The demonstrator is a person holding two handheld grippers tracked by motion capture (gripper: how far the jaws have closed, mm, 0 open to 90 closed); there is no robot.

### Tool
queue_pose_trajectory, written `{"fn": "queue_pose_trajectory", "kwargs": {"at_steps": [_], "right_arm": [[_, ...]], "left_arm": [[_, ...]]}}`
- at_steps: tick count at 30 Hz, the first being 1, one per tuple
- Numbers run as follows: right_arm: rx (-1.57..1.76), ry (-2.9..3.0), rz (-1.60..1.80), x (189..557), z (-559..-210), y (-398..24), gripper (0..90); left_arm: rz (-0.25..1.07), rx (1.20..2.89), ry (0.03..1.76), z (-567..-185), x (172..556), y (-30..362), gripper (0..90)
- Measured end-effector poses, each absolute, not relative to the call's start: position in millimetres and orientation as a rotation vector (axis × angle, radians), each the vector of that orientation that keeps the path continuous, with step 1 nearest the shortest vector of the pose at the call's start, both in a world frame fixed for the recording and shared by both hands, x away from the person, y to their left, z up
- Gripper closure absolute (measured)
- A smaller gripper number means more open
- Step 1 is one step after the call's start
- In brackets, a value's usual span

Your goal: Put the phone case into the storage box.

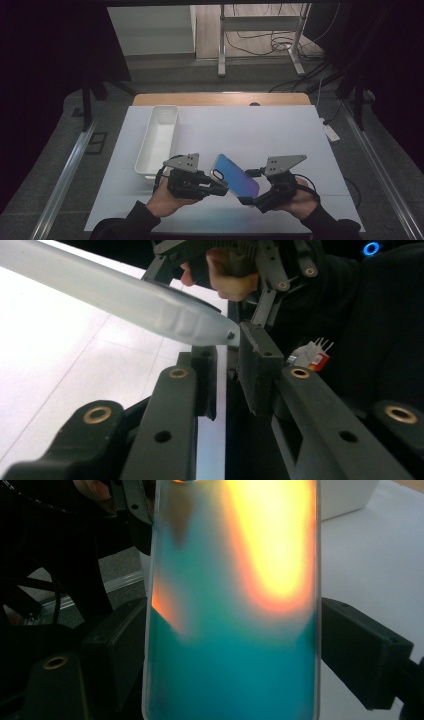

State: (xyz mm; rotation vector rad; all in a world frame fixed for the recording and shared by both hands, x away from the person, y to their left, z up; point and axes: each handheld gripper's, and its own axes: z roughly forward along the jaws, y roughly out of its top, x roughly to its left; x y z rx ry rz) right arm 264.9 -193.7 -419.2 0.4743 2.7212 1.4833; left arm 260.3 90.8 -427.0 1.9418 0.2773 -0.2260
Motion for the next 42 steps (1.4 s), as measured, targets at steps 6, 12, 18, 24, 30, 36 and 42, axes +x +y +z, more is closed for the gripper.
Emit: {"fn": "queue_pose_trajectory", "kwargs": {"at_steps": [6,12,18,24,30,36,42], "right_arm": [[0.445,2.745,1.486,264,-420,-192,16.7],[0.416,2.767,1.509,264,-421,-192,16.6],[0.404,2.813,1.528,267,-424,-191,16.1],[0.417,2.847,1.522,268,-427,-188,15.3],[0.440,2.867,1.501,269,-428,-187,14.7],[0.444,2.863,1.478,268,-429,-186,14.1],[0.459,2.869,1.458,268,-430,-186,11.6]], "left_arm": [[-0.266,1.935,0.234,-427,260,91,81.6],[-0.258,1.929,0.172,-425,258,90,86.7],[-0.239,1.941,0.129,-425,256,87,87.5],[-0.224,1.958,0.096,-424,254,84,87.9],[-0.213,1.967,0.092,-424,253,83,87.9],[-0.205,1.974,0.093,-424,253,83,88.1],[-0.197,1.983,0.107,-423,256,84,88.1]]}}
